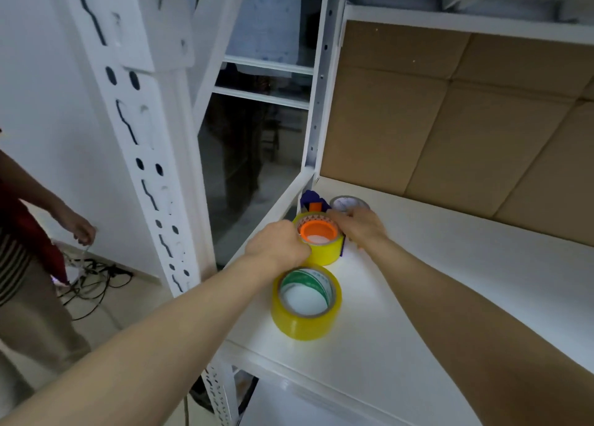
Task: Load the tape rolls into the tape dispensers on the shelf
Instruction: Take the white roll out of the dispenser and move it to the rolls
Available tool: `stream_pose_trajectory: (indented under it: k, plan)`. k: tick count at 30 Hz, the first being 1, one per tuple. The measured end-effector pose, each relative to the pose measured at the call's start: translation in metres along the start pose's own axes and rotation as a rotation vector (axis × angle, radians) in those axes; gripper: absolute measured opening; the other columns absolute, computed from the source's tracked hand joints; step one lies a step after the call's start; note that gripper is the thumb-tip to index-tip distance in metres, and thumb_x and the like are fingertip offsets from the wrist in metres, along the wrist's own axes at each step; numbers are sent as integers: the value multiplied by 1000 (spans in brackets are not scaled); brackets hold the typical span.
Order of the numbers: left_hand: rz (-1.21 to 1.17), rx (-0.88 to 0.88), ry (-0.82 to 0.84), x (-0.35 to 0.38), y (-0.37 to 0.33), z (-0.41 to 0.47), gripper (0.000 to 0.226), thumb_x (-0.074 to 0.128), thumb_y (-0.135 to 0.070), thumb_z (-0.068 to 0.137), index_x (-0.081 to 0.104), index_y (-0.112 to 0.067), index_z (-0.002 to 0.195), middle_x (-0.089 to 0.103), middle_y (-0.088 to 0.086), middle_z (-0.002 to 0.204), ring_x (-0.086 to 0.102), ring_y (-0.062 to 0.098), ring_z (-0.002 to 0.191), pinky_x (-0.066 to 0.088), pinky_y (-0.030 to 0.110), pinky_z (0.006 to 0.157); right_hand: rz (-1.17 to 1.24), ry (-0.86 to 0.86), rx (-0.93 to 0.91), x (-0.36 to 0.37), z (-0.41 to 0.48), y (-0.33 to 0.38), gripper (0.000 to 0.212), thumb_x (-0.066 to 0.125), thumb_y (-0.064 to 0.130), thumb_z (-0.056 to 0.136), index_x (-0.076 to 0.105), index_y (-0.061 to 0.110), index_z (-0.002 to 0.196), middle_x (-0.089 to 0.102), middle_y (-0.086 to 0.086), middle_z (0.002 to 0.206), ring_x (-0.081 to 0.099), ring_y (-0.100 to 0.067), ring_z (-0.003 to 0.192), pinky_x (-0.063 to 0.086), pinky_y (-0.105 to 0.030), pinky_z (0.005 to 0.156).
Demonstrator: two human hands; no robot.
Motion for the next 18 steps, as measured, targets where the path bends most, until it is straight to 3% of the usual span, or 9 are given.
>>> stream_pose_trajectory:
  k: [1, 3, 6, 9, 10, 12, 14, 18]
  plan:
    - [12, -3, -46, -5, -2, 1, 19, 54, -28, 80, 64, -14, 89, 67, 13, 104, 63, 31, 98, 47, 32, 71, 18, -50, -23, -8, 0, 0, 53, 49, 56, 84, 58, 19, 121, 63, -8, 124, 60, -28, 112, 48, -32, 89]
    - [29, -2, -92, -12, -7, 2, 29, 55, -33, 82, 64, -15, 102, 66, 10, 108, 63, 31, 101, 51, 36, 80, 56, -95, -64, -21, -3, -3, 39, 50, 48, 87, 65, 21, 111, 66, -5, 119, 60, -25, 112, 44, -29, 88]
    - [10, 24, -92, -15, -19, 5, 36, 59, -36, 81, 64, -15, 109, 66, 9, 109, 62, 29, 103, 54, 38, 86, 83, -80, -67, -28, -11, -11, 32, 60, 42, 81, 67, 18, 100, 67, -8, 99, 63, -25, 95, 44, -30, 79]
    - [39, 94, -72, -12, -36, 10, 33, 56, -36, 82, 67, -15, 104, 67, 8, 106, 62, 28, 100, 51, 32, 78, 71, -87, -43, -33, -18, -22, 20, 58, 37, 81, 58, 18, 73, 65, -11, 90, 61, -27, 85, 43, -31, 70]
    - [55, 125, -58, -9, -42, 11, 31, 53, -34, 82, 68, -15, 102, 67, 8, 106, 62, 28, 99, 49, 31, 76, 33, -108, -35, -36, -21, -26, 21, 53, 34, 85, 58, 17, 75, 68, -13, 95, 62, -30, 89, 43, -30, 70]
    - [90, 193, -22, 0, -58, 12, 28, 49, -28, 84, 69, -18, 100, 67, 8, 109, 61, 29, 101, 49, 31, 79, -55, -154, -16, -44, -30, -36, 28, 47, 35, 89, 62, 13, 98, 66, -13, 111, 61, -31, 102, 43, -29, 74]
    - [135, 268, 36, 13, -77, 11, 29, 48, -25, 86, 68, -21, 106, 66, 5, 114, 59, 28, 105, 49, 31, 83, -98, -157, 8, -51, -41, -53, 36, 48, 41, 90, 58, 19, 116, 61, -7, 123, 56, -28, 114, 45, -30, 87]
    - [158, 380, 124, 45, -115, 2, 34, 46, -25, 89, 63, -16, 117, 61, 9, 123, 57, 28, 112, 47, 29, 85, -219, -142, 62, -76, -71, -96, 48, 49, 50, 87, 50, 26, 129, 52, -4, 136, 47, -26, 125, 42, -37, 103]
Point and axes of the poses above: each hand's wrist, its own z-axis towards the middle knuckle, its own x-axis out of the palm, y = z × x, the point moved 8 cm from there along z, towards the middle knuckle
